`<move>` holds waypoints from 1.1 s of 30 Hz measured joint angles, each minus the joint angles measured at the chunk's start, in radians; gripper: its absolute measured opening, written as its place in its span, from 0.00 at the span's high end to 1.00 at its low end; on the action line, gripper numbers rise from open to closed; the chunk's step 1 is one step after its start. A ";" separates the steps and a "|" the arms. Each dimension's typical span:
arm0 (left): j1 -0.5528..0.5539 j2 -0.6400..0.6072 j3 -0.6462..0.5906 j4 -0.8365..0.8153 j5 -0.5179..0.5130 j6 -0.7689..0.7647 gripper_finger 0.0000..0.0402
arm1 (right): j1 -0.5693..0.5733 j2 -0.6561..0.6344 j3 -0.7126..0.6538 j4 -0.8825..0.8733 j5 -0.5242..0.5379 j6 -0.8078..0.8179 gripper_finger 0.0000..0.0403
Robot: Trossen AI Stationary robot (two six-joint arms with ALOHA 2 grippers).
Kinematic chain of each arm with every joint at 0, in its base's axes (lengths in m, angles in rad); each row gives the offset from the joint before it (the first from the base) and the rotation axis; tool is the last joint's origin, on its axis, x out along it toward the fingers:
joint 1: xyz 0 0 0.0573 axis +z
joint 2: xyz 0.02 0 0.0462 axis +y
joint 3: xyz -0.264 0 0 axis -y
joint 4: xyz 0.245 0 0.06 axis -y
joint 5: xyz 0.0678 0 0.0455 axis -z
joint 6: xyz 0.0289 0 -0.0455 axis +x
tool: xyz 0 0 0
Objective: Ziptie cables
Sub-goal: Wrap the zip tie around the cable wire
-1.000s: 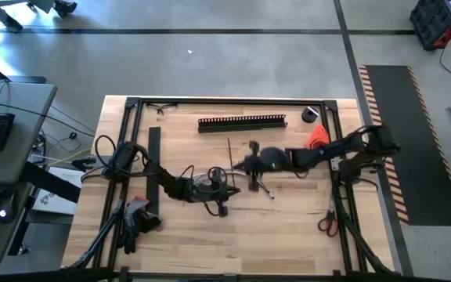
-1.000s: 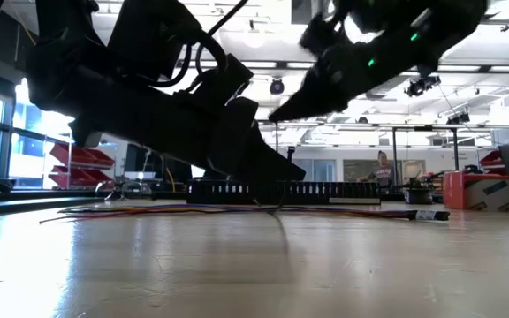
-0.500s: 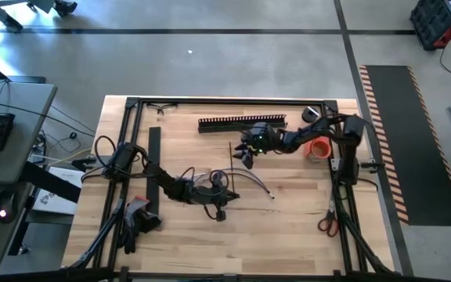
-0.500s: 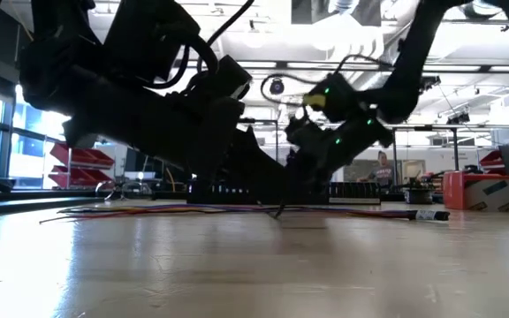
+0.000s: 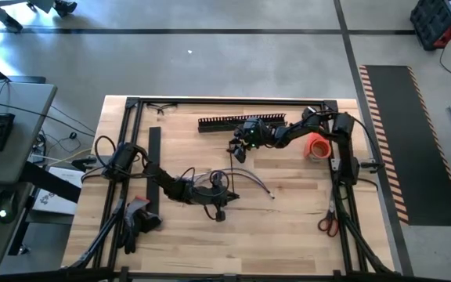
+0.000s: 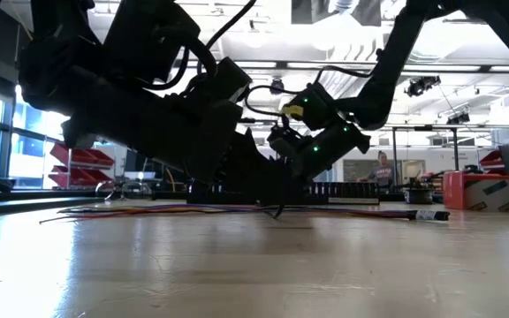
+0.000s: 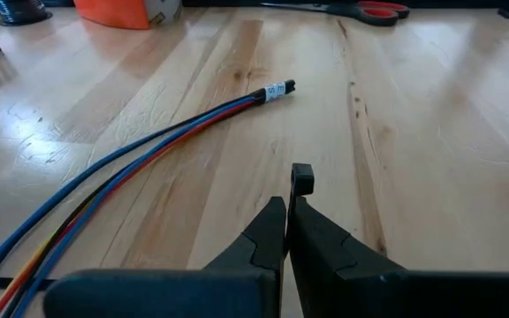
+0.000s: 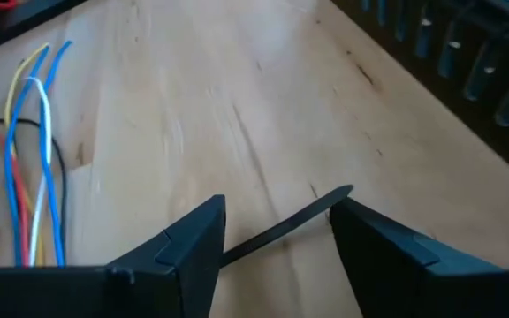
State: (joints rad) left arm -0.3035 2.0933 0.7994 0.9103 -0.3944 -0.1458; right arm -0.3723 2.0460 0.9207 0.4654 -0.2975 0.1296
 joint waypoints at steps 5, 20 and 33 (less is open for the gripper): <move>0.001 0.000 0.000 -0.001 0.000 0.000 1.00 | -0.007 0.002 0.000 -0.009 -0.106 -0.026 0.57; 0.002 0.000 0.000 -0.001 -0.001 0.000 1.00 | 0.012 0.003 -0.002 -0.017 -0.181 -0.106 0.87; 0.000 -0.040 0.000 -0.055 -0.008 -0.034 1.00 | 0.107 -0.044 -0.037 0.060 0.044 -0.329 1.00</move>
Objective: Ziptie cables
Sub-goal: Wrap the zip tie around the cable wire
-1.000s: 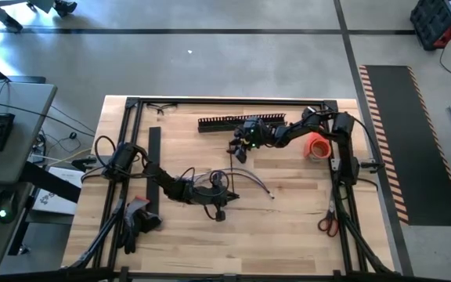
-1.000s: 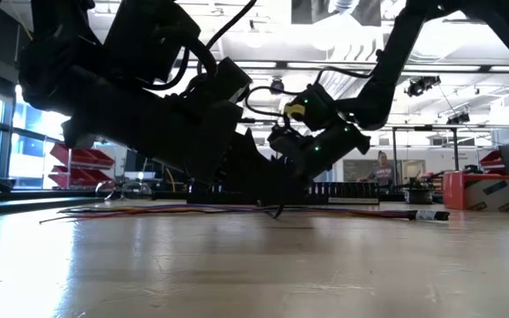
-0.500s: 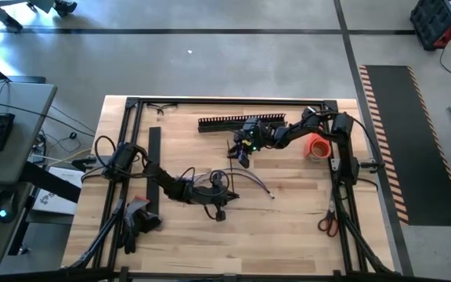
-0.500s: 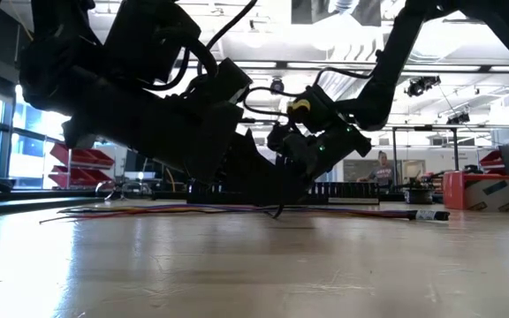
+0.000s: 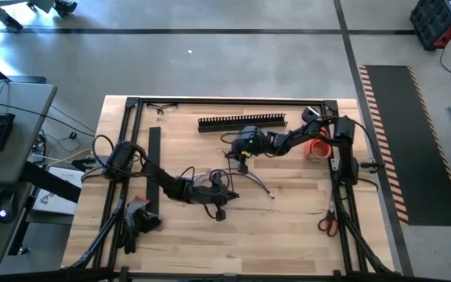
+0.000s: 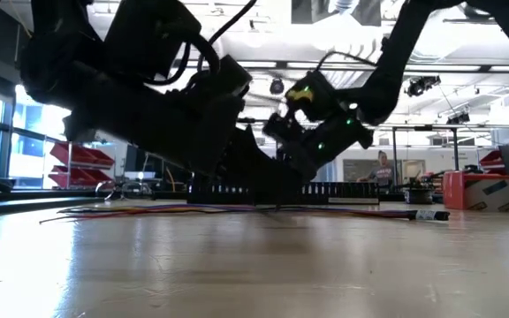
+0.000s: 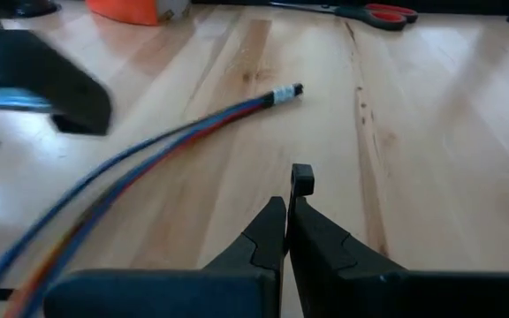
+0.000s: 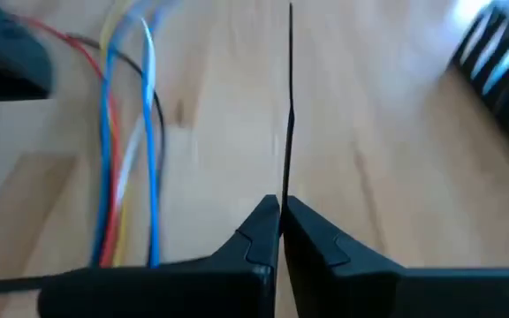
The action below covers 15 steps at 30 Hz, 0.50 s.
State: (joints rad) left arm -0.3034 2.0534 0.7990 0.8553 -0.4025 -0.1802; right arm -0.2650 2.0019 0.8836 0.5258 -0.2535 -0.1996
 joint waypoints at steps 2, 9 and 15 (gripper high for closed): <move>0.000 -0.040 0.000 -0.053 -0.012 0.000 1.00 | 0.011 -0.044 -0.043 0.054 0.030 -0.046 1.00; 0.012 -0.140 0.000 -0.161 -0.039 0.059 1.00 | 0.063 -0.155 -0.227 0.280 0.147 -0.175 1.00; 0.055 -0.146 -0.039 -0.121 -0.022 0.016 1.00 | 0.165 -0.160 -0.279 0.292 0.338 -0.248 1.00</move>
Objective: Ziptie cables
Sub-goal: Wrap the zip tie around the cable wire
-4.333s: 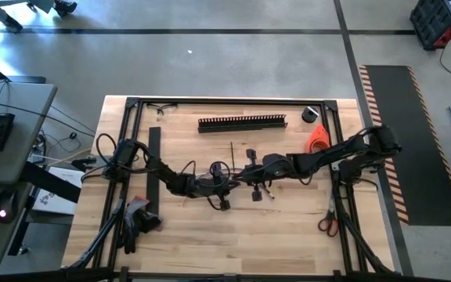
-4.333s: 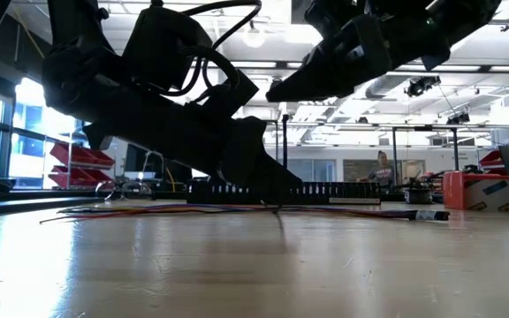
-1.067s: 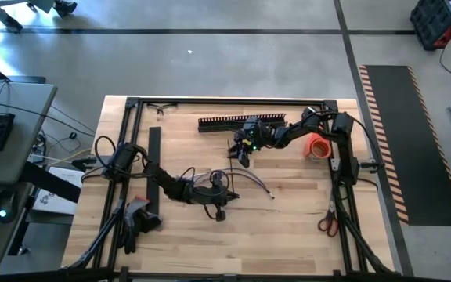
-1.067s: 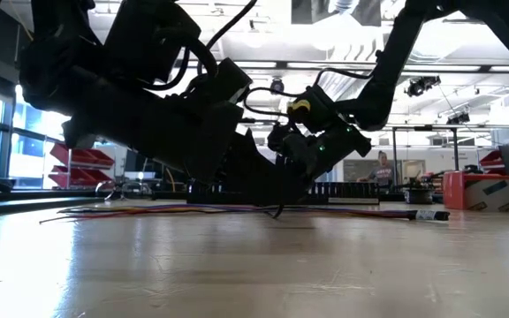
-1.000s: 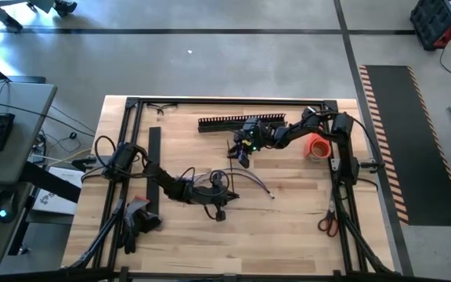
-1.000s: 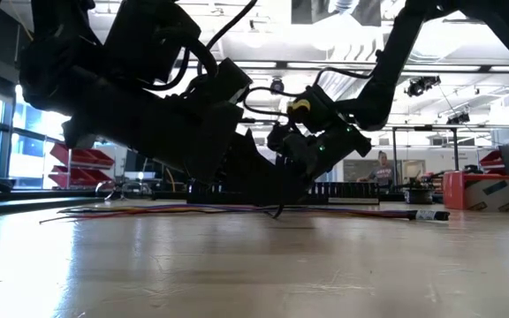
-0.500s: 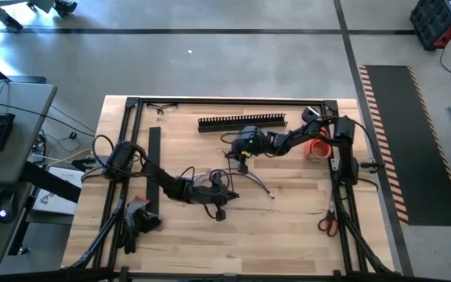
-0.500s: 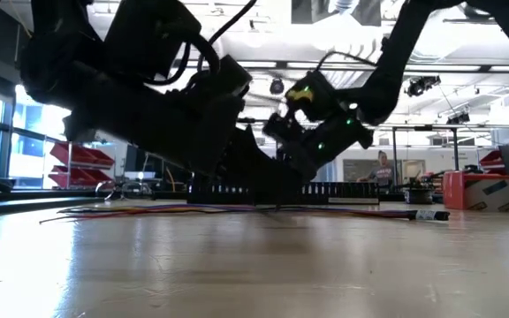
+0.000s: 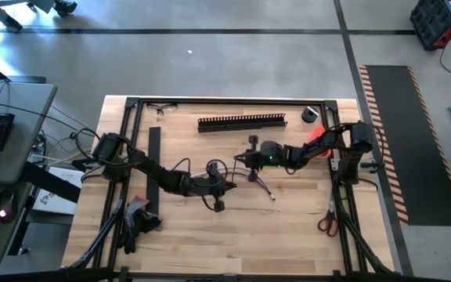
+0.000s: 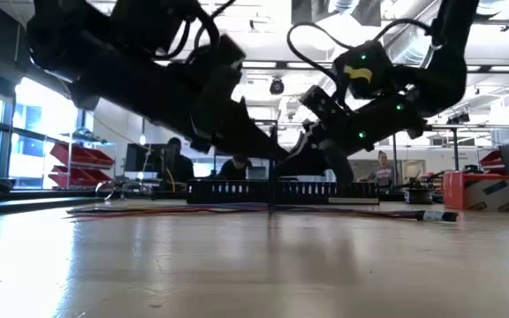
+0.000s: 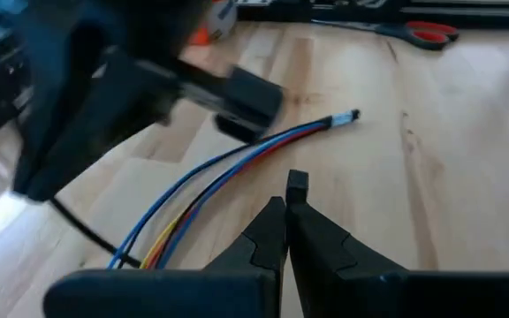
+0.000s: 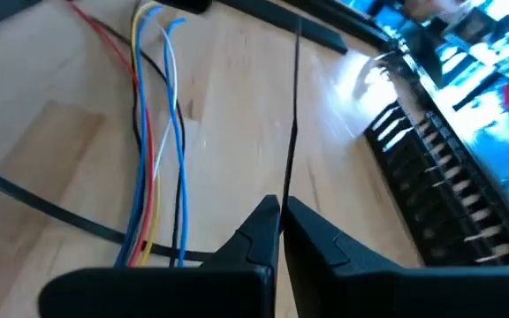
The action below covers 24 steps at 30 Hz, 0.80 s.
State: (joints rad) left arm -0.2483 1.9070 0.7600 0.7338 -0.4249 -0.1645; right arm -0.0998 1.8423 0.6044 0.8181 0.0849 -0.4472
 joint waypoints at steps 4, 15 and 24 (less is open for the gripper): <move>0.024 0.001 -0.043 0.111 0.049 -0.027 1.00 | 0.058 0.000 0.000 0.000 0.087 -0.071 1.00; 0.094 0.001 -0.077 0.236 0.215 -0.149 1.00 | 0.082 0.000 0.003 -0.006 0.152 -0.120 1.00; 0.147 0.001 -0.077 0.238 0.338 -0.235 1.00 | 0.153 0.000 0.003 0.011 0.296 -0.253 1.00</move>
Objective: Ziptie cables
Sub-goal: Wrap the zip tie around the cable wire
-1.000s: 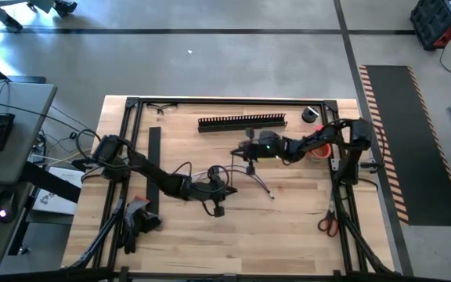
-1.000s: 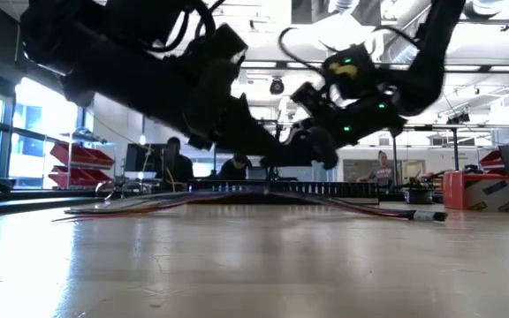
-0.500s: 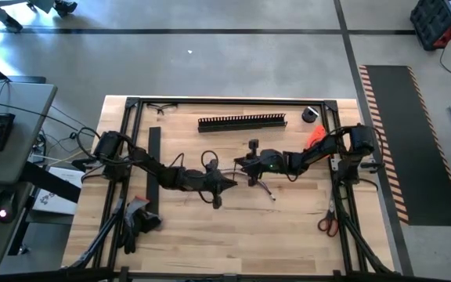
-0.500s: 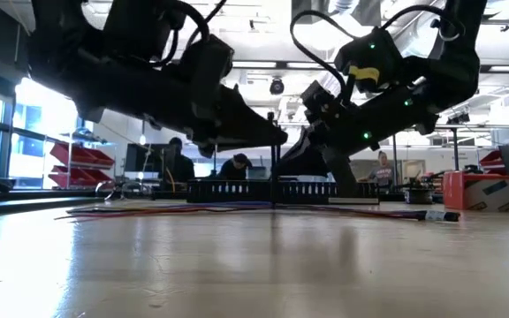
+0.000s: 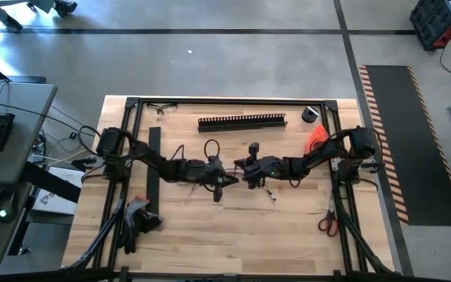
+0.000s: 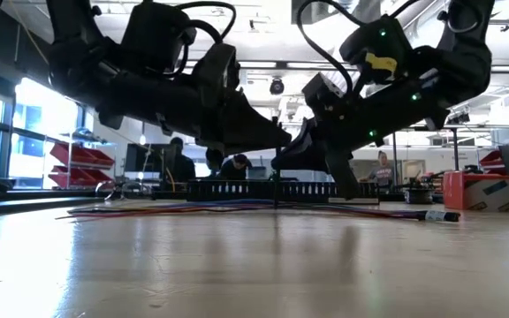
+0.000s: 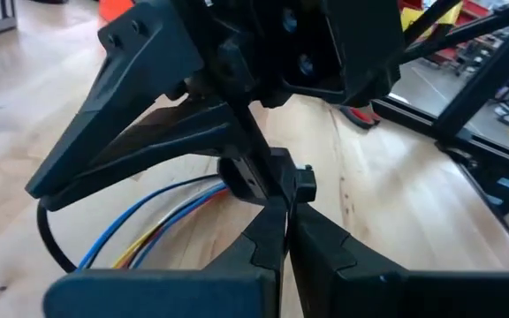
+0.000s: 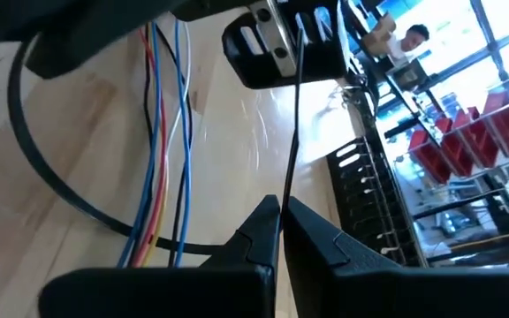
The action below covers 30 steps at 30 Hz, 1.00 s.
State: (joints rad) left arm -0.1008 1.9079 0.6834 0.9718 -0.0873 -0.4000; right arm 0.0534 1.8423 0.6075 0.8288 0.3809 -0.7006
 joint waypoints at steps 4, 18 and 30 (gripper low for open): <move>0.003 0.000 0.000 0.001 0.025 -0.009 1.00 | 0.015 0.000 0.000 0.000 0.033 -0.011 1.00; 0.037 0.000 0.000 0.021 0.085 -0.140 1.00 | 0.061 0.002 0.022 0.026 0.095 -0.096 1.00; 0.042 0.000 0.000 0.020 0.108 -0.139 1.00 | 0.065 0.092 0.050 0.044 0.120 -0.111 1.00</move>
State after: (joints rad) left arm -0.0591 1.9083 0.6838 0.9922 0.0208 -0.5392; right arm 0.1189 1.9343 0.6579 0.8729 0.5007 -0.8112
